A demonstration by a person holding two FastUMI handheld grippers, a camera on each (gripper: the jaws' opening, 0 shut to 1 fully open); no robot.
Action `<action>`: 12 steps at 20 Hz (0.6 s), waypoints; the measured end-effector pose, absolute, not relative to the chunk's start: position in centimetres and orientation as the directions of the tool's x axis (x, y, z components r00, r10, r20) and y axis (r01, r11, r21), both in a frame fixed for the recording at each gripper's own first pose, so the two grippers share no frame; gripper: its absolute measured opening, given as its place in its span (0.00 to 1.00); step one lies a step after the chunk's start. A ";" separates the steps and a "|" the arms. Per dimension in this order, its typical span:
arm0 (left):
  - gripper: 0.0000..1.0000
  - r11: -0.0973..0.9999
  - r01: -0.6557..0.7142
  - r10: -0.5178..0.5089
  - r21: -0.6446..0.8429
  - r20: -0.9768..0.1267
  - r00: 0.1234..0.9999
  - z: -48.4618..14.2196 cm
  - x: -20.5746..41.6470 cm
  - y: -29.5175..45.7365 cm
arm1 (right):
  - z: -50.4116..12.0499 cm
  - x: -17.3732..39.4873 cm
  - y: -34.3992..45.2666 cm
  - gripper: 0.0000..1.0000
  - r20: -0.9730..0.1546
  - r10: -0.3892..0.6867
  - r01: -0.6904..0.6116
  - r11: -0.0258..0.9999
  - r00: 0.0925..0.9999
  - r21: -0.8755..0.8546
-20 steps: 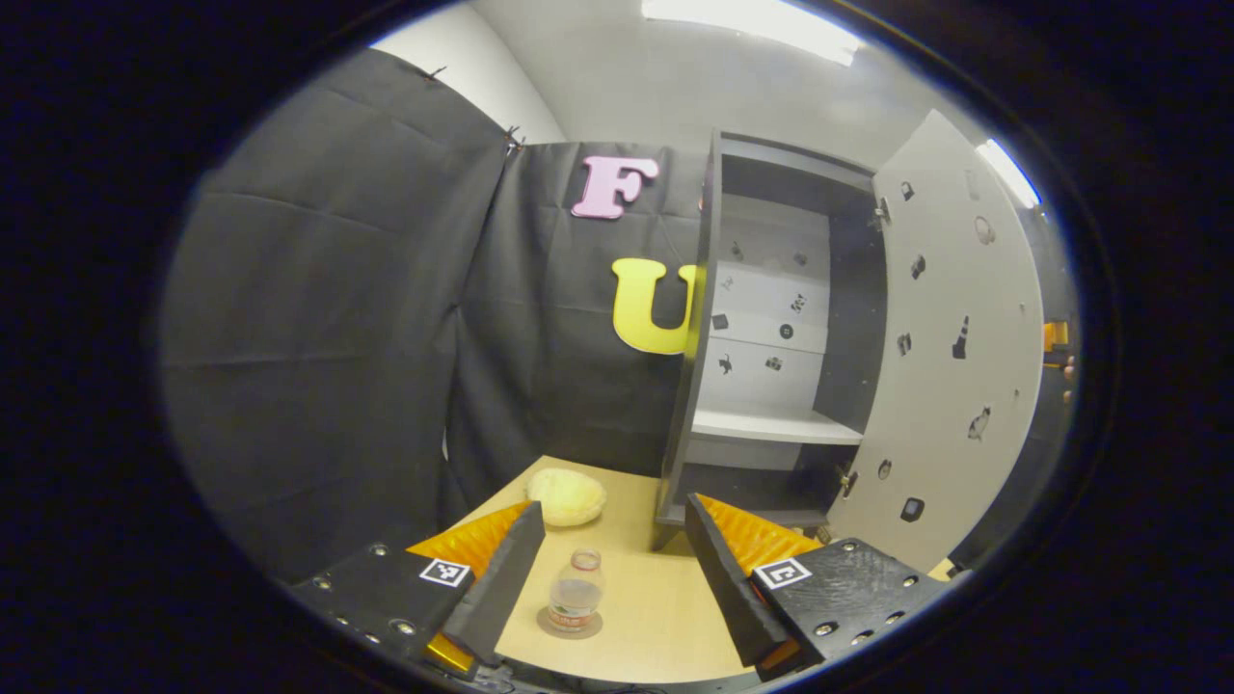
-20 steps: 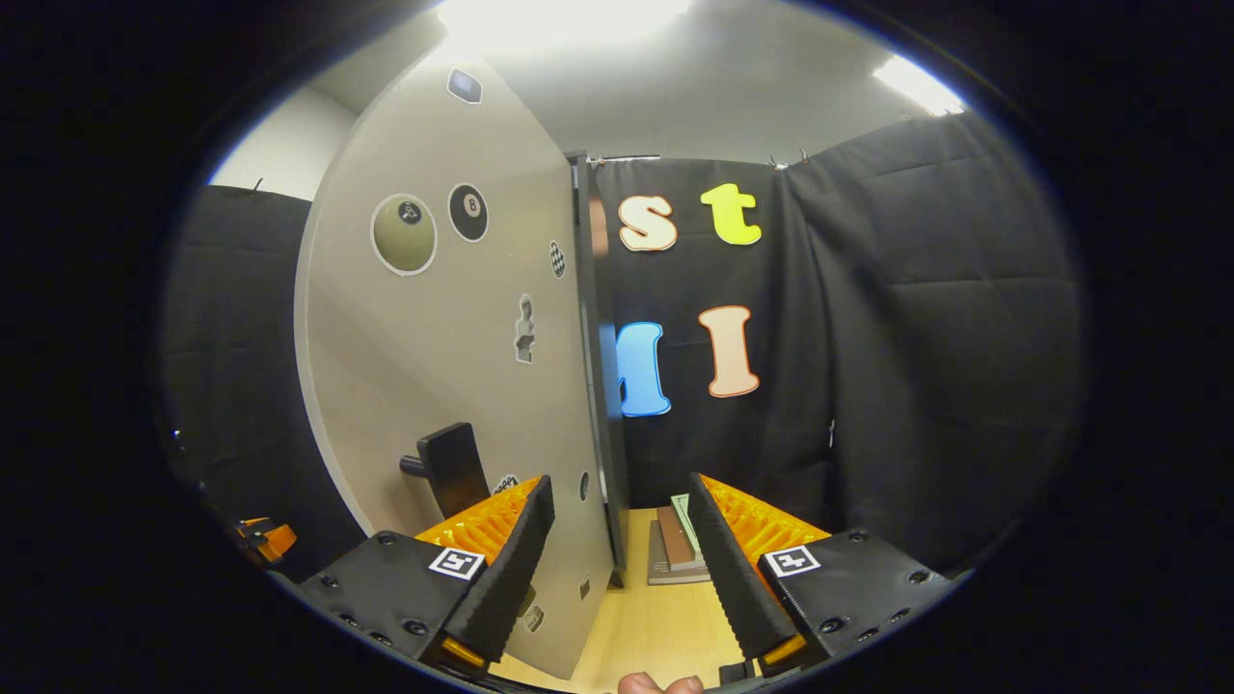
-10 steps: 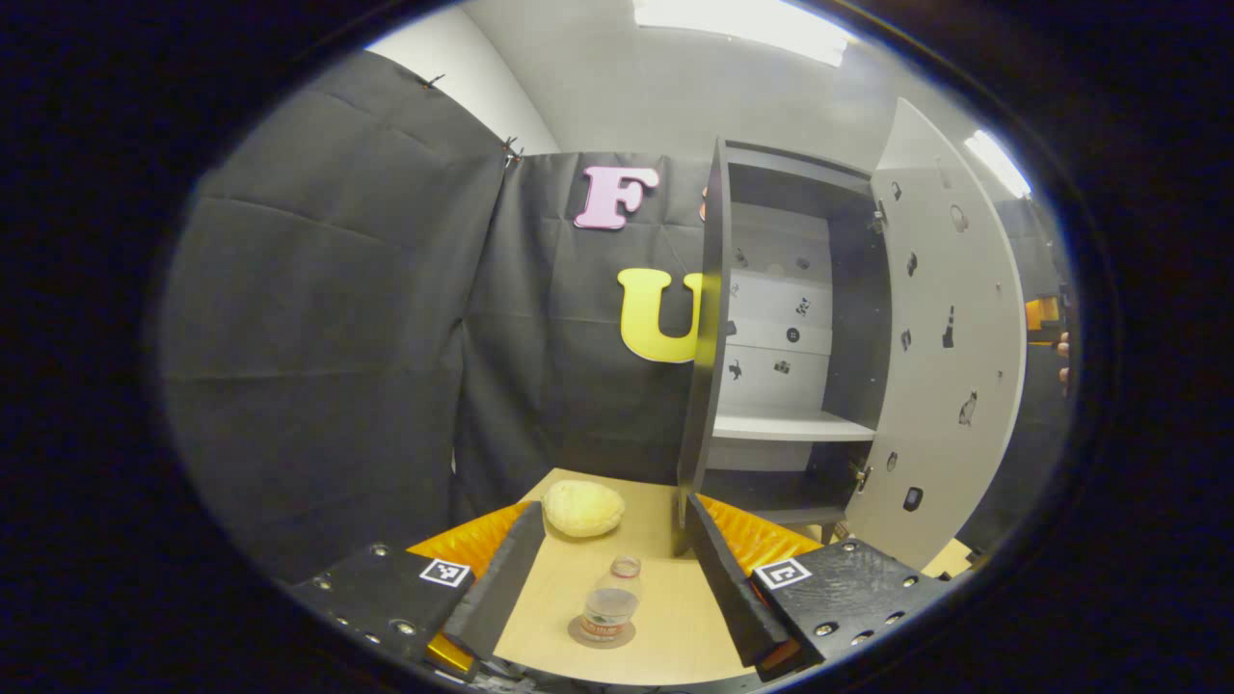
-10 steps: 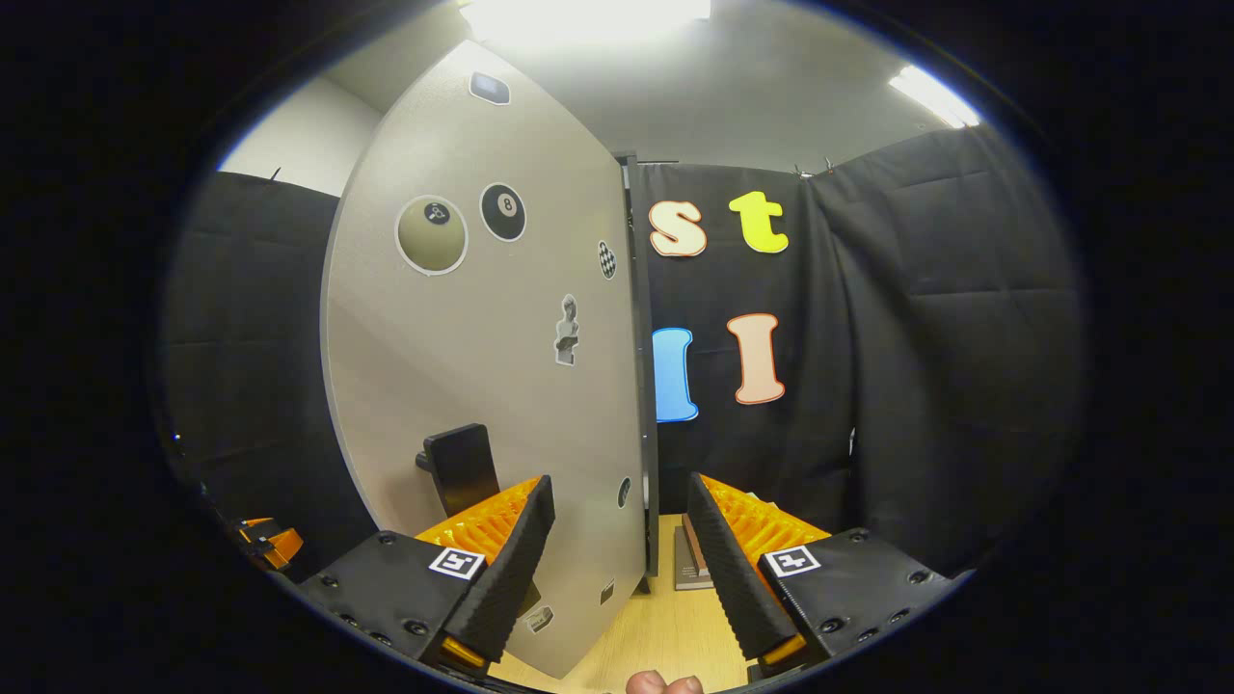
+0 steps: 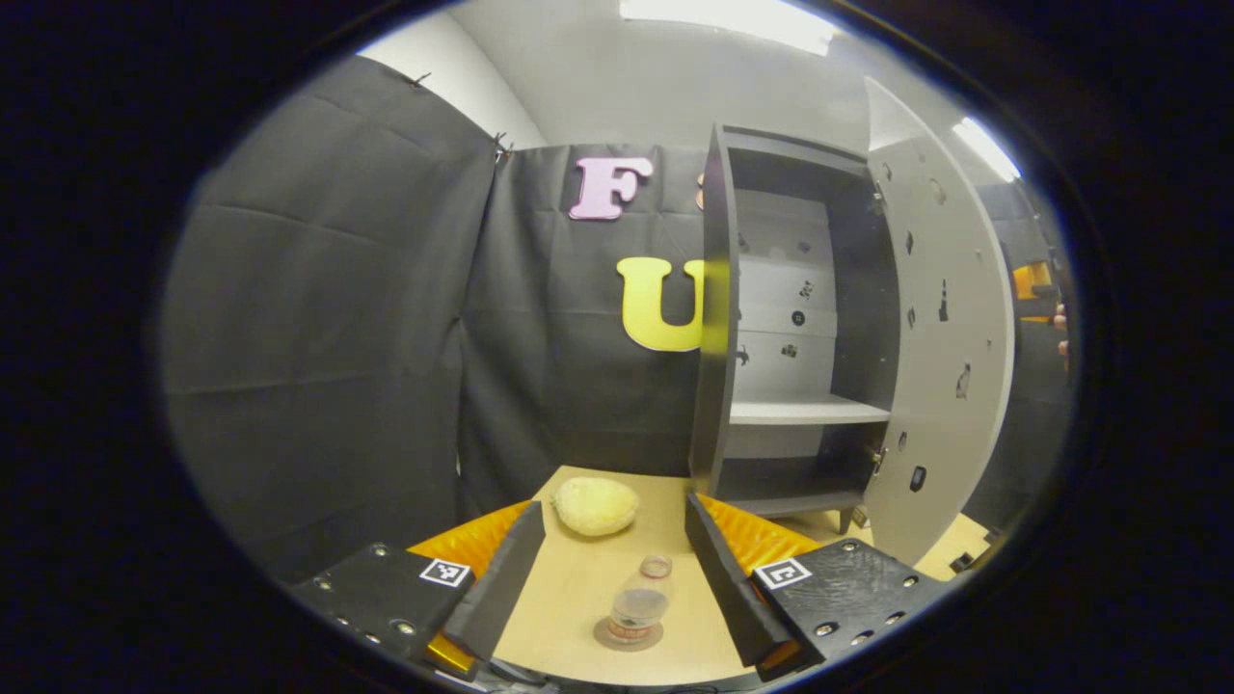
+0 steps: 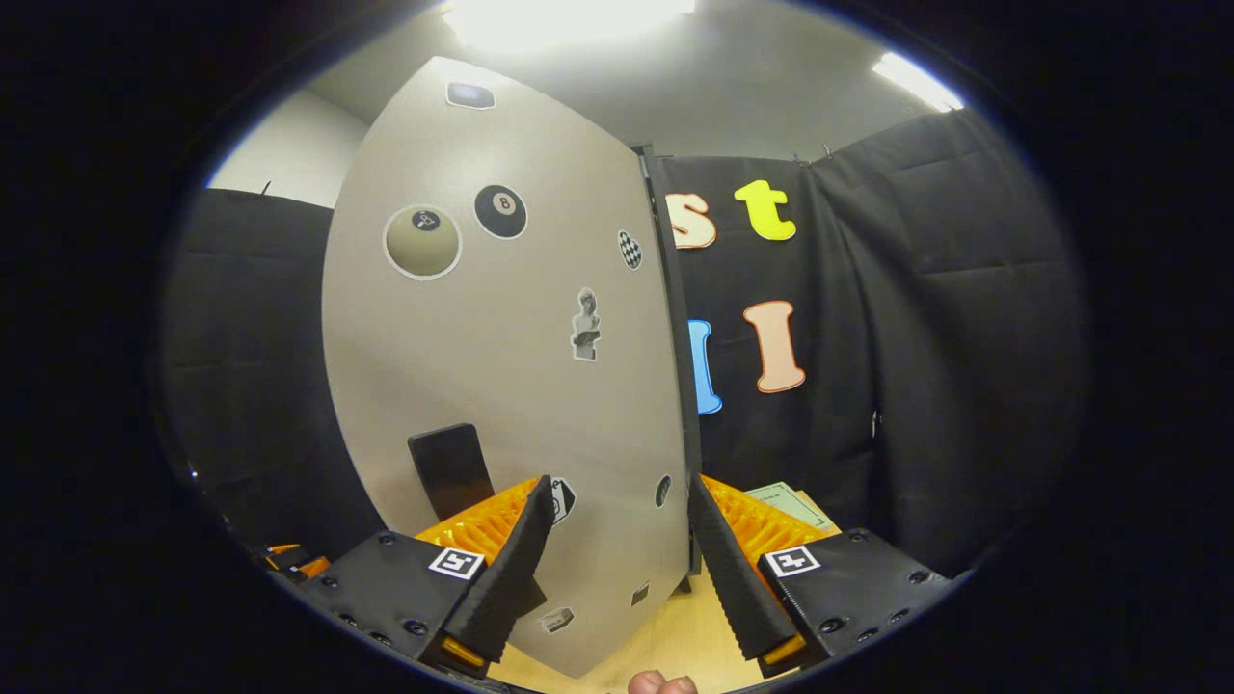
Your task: Open the cabinet door with the right hand, grasp the bottle in the cabinet with the left hand and place it on the coaster, then close the cabinet door with the right hand.
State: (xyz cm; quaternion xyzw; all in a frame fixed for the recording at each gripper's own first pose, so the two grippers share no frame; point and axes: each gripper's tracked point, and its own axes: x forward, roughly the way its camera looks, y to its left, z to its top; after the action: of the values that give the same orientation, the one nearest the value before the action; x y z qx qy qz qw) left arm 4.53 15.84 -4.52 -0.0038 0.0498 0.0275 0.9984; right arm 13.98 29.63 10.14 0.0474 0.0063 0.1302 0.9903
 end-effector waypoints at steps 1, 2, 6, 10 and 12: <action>0.91 0.999 -0.054 0.052 -0.009 -0.105 0.993 -4.9 4.9 16.2 | 10.0 14.2 30.4 0.85 -0.002 0.266 -0.265 0.959 0.964 0.097; 0.91 0.999 -0.053 0.051 -0.012 -0.107 0.993 -5.0 5.1 16.5 | 10.2 14.4 31.2 0.84 0.001 0.274 -0.273 0.957 0.962 0.095; 0.87 0.997 -0.081 0.080 -0.003 -0.116 0.990 -5.4 5.0 18.1 | 10.1 15.8 35.1 0.85 -0.008 0.324 -0.322 0.942 0.946 0.098; 0.90 0.992 -0.126 0.122 -0.029 -0.109 0.987 -4.9 4.5 19.9 | 9.9 17.4 39.0 0.90 -0.031 0.393 -0.388 0.916 0.919 0.106; 0.91 0.989 -0.139 0.134 -0.040 -0.114 0.984 -4.9 4.5 20.5 | 9.7 17.8 39.7 0.90 -0.036 0.404 -0.398 0.911 0.914 0.111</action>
State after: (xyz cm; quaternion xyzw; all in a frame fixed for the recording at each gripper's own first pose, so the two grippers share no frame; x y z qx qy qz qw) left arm 4.50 20.45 -4.91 -0.0240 0.0554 0.0687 0.9958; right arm 17.84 39.75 9.71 0.0508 0.0289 0.2051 0.9770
